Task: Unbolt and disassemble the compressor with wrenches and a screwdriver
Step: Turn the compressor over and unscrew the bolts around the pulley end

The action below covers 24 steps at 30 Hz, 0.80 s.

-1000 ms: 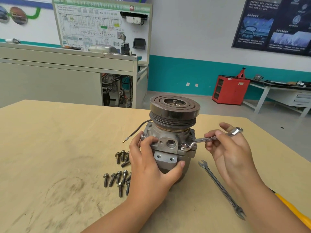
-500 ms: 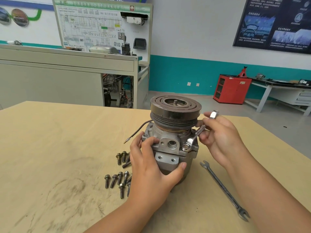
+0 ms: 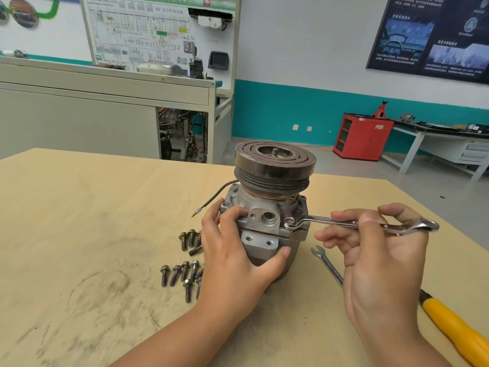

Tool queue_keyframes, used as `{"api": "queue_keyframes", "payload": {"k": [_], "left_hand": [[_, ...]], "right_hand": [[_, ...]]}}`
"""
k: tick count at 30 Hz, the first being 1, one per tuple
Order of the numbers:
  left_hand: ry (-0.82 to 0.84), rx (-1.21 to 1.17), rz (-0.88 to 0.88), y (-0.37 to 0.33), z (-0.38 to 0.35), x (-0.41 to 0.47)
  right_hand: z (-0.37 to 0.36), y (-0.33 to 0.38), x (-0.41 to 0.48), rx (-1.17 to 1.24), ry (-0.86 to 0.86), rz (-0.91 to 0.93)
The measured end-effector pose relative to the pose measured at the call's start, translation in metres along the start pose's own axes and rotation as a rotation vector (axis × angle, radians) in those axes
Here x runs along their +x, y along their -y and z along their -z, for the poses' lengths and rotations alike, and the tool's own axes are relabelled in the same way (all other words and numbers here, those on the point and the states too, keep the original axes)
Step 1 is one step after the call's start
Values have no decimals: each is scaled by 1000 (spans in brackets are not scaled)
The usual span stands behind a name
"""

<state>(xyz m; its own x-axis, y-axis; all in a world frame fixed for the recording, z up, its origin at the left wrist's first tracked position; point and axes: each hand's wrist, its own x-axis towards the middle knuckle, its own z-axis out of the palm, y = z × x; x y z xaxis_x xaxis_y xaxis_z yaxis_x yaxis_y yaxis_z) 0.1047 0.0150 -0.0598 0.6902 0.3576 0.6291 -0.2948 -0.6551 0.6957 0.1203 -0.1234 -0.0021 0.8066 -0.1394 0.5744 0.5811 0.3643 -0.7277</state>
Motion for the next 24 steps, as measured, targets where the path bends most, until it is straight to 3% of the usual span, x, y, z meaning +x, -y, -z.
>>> {"api": "queue_keyframes", "payload": {"k": [7, 16, 21, 24], "left_hand": [[18, -4, 20, -2, 1, 0], [19, -19, 22, -1, 0, 0], [21, -1, 16, -1, 1, 1], [20, 9, 7, -1, 1, 1]], "right_hand": [[7, -8, 6, -2, -88, -111], [8, -26, 60, 87, 98, -518], [-5, -30, 77, 68, 130, -631], [-6, -22, 75, 131, 77, -584]]}}
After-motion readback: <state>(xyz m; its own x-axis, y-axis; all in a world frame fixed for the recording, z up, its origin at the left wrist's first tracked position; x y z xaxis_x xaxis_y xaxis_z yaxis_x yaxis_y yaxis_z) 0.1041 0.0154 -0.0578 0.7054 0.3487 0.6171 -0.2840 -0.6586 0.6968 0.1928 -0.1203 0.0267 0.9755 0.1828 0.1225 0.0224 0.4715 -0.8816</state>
